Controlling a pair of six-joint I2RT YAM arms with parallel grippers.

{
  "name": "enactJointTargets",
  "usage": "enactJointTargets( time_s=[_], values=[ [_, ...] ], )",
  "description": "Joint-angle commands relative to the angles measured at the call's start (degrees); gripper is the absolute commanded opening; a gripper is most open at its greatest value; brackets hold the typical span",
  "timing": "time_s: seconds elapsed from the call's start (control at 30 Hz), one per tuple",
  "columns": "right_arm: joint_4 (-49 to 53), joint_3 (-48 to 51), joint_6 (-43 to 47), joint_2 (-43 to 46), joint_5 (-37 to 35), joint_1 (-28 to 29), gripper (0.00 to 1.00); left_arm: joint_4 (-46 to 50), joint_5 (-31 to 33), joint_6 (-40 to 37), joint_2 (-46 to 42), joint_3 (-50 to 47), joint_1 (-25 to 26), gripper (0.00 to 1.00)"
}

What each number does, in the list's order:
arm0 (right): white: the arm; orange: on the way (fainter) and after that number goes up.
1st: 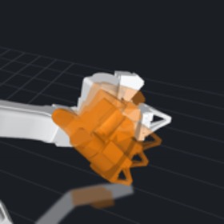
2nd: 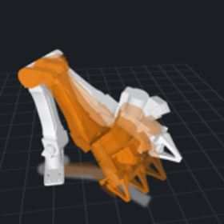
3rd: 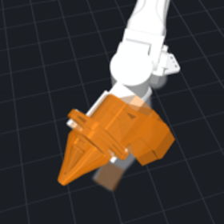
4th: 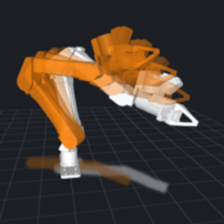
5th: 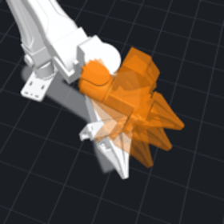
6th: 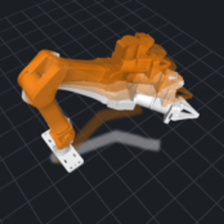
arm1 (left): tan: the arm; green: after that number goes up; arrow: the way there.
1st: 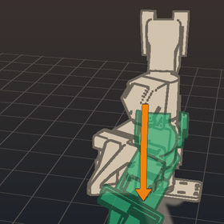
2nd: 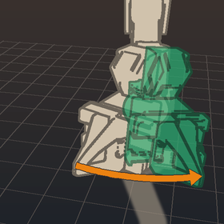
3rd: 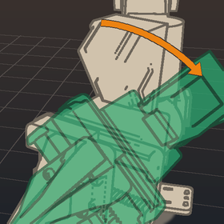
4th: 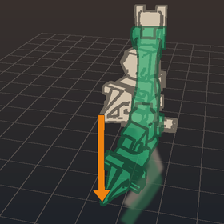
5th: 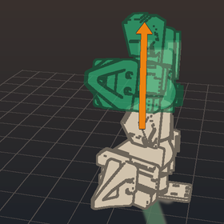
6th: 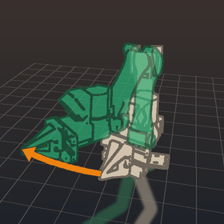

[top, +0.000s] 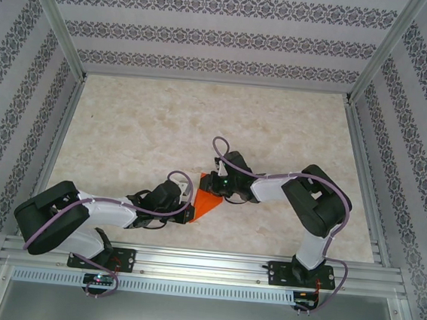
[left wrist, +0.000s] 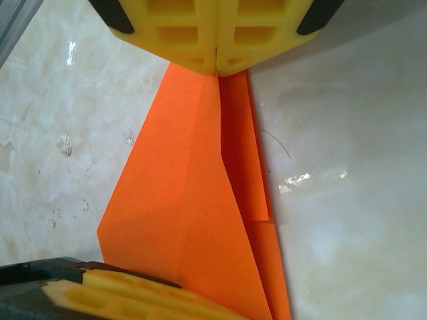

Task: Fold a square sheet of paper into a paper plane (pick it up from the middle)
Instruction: Fourth fold the wing at the center of the table.

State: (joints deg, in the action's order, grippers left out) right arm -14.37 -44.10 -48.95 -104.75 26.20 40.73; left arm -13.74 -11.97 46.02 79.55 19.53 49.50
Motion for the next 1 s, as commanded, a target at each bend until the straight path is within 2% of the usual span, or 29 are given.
enactJointTargets(
  time_s=[0.0, 0.13, 0.17, 0.3, 0.43, 0.57, 0.67, 0.83, 0.97],
  values=[
    [4.3, -0.6, 1.1, -2.6, -2.5, -0.1, 0.17, 7.1, 0.6, 0.0, 0.0, -1.6, -0.8, 0.0],
    [10.0, -1.2, 3.2, -2.9, -5.5, 0.8, 0.16, 9.1, 0.2, -0.3, -3.0, -1.1, -0.8, 0.1],
    [10.7, -1.2, 3.8, -3.1, -5.8, 1.0, 0.15, 9.9, 0.2, -0.3, -4.1, -0.9, -0.8, 0.16],
    [11.5, -0.9, 5.4, -3.2, -6.0, 1.5, 0.14, 15.4, 1.0, -0.9, -9.4, 0.8, -0.8, 0.31],
    [12.3, -1.0, 6.6, -3.1, -6.4, 1.5, 0.14, 19.4, 2.1, -0.3, -15.4, 1.3, -0.8, 0.36],
    [12.4, -0.9, 7.3, -2.7, -6.5, 1.7, 0.14, 22.0, 1.6, 0.1, -19.3, 2.7, -0.9, 0.37],
    [12.5, -0.9, 7.5, -2.7, -6.8, 1.7, 0.14, 22.6, -0.1, -0.1, -19.2, 5.5, -1.1, 0.35],
    [12.2, -0.3, 7.3, -2.7, -7.1, 1.7, 0.14, 20.4, -7.3, 0.5, -13.0, 10.3, -2.5, 0.28],
    [11.7, -0.3, 7.2, -3.2, -7.3, 1.7, 0.14, 15.0, -12.3, 2.0, -6.1, 11.2, -3.6, 0.23]
  ],
)
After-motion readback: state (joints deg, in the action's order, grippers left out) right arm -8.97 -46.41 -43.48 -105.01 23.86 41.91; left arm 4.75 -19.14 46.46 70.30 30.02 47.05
